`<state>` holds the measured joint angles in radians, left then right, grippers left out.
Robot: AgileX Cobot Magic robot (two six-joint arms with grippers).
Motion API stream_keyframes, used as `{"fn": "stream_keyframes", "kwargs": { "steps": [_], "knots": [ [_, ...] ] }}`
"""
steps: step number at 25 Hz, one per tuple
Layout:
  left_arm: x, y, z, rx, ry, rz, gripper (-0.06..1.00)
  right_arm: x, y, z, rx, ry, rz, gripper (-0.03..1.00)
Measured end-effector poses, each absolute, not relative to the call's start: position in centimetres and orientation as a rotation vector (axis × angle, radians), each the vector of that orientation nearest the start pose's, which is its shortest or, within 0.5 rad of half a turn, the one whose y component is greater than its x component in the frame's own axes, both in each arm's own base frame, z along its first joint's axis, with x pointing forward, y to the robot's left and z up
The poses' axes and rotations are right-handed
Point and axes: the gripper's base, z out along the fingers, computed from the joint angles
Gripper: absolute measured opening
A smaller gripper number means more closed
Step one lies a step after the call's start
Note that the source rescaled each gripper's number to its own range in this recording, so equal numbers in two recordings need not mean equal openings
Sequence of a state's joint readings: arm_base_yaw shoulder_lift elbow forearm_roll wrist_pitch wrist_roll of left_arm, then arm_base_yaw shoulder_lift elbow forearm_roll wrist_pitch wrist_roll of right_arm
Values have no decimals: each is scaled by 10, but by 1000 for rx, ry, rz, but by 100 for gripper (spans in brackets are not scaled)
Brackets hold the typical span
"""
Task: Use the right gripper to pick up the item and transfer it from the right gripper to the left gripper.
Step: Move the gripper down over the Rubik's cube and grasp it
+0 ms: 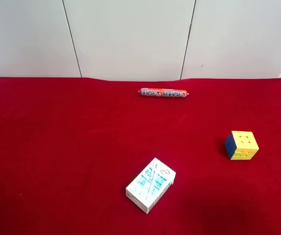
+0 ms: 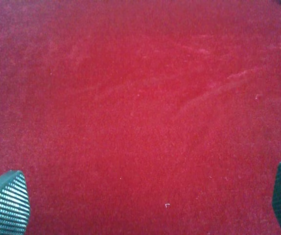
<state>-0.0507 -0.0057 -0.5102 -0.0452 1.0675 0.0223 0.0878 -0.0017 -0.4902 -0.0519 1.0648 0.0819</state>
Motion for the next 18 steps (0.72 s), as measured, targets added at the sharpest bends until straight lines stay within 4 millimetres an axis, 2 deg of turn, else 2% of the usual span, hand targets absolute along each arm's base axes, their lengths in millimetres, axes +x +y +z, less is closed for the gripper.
{"fn": "stream_keyframes", "kwargs": {
  "steps": [18],
  "knots": [
    [-7,-3,280,77,2034,-72,100,-4,-4,274,-4,2056,43,100]
  ]
}}
